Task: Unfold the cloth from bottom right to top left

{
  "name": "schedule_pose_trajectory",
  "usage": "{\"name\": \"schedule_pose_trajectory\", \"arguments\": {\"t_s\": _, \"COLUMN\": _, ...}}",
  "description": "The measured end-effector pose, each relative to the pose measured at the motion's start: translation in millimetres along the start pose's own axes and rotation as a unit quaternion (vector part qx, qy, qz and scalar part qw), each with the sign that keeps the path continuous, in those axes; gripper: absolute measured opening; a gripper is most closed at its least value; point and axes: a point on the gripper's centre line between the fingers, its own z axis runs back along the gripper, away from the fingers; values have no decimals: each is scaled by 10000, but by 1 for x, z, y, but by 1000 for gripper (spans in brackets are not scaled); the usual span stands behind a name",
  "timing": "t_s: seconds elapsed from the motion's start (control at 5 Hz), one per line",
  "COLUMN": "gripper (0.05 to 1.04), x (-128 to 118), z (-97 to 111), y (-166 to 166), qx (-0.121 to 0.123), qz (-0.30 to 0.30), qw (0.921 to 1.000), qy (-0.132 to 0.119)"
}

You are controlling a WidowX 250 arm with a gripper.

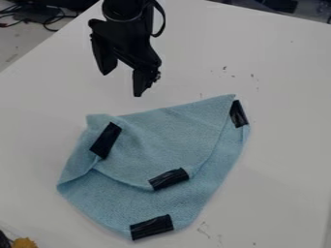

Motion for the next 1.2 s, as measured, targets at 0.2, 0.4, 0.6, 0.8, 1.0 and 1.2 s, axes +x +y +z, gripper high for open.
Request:
{"name": "schedule_pose_trajectory", "arguments": {"t_s": 0.2, "gripper": 1000, "x": -4, "z": -6, "y": -3, "qx": -26, "qz": 9, "qw": 9999, "qy": 115}}
{"name": "schedule_pose_trajectory", "arguments": {"t_s": 0.4, "gripper": 1000, "x": -13, "z": -4, "y": -26, "qx": -48, "qz": -62, "qw": 9999, "qy": 123}}
{"name": "schedule_pose_trajectory", "arguments": {"t_s": 0.6, "gripper": 1000, "x": -22, "z": 4, "y": -50, "qx": -124, "qz": 73, "qw": 9998, "qy": 158}}
{"name": "schedule_pose_trajectory", "arguments": {"t_s": 0.8, "gripper": 1000, "x": -32, "z": 7, "y": -76, "qx": -250, "qz": 334, "qw": 9986, "qy": 313}}
{"name": "schedule_pose_trajectory", "arguments": {"t_s": 1.0, "gripper": 1000, "x": -41, "z": 2, "y": -97, "qx": -437, "qz": 552, "qw": 9968, "qy": 390}}
{"name": "schedule_pose_trajectory", "arguments": {"t_s": 1.2, "gripper": 1000, "x": -48, "z": -16, "y": -112, "qx": -733, "qz": 625, "qw": 9938, "qy": 548}}
